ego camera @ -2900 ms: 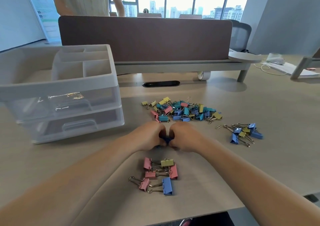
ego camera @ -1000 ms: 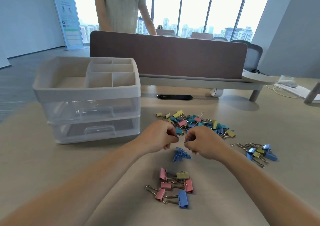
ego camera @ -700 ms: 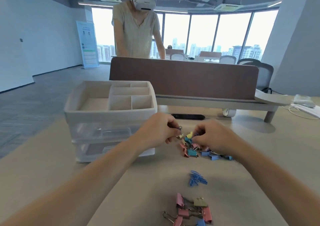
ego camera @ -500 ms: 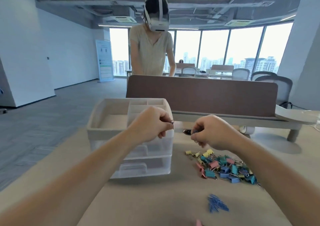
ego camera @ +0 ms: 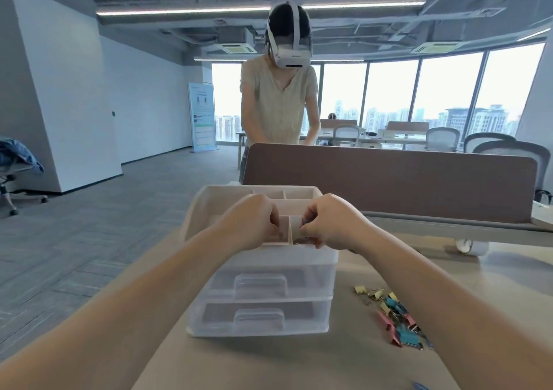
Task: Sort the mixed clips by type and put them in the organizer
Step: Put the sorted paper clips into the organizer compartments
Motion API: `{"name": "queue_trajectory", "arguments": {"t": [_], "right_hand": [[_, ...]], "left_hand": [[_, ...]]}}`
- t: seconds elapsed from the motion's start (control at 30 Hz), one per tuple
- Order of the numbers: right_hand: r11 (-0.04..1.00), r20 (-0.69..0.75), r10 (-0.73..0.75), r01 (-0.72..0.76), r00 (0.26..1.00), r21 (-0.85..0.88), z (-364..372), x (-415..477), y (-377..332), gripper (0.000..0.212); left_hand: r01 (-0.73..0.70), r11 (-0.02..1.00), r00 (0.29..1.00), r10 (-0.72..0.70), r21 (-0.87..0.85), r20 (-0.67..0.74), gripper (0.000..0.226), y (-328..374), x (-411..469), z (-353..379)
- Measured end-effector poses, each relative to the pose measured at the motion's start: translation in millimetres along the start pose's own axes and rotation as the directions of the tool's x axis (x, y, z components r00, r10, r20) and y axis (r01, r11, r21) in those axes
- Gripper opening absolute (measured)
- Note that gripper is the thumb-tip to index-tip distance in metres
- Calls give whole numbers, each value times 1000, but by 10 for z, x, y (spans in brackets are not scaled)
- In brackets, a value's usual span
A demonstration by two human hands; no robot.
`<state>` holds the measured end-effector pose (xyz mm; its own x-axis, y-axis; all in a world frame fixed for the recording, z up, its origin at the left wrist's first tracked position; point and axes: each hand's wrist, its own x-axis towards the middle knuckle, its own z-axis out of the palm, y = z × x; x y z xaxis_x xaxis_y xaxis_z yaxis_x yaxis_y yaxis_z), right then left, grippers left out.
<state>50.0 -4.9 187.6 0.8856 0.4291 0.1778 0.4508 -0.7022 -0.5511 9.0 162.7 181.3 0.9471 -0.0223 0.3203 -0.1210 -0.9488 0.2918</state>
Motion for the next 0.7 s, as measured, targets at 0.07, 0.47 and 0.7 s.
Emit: {"name": "queue_trajectory", "arguments": {"t": [0.07,0.47,0.7], "right_hand": [[1000,-20,6,-6,1000,-13,35,60,-31,10],[992,-65,-64,56,996,-117,131,276,-267,16],[970,-54,-85,70,995,-235,158,268,-303,13]], "left_hand": [[-11,999,1000,11,40,19,17,-37,36,31],[-109,993,994,109,40,-17,20,-194,98,-3],[-109,993,994,110,45,-27,28,-260,48,-2]]}}
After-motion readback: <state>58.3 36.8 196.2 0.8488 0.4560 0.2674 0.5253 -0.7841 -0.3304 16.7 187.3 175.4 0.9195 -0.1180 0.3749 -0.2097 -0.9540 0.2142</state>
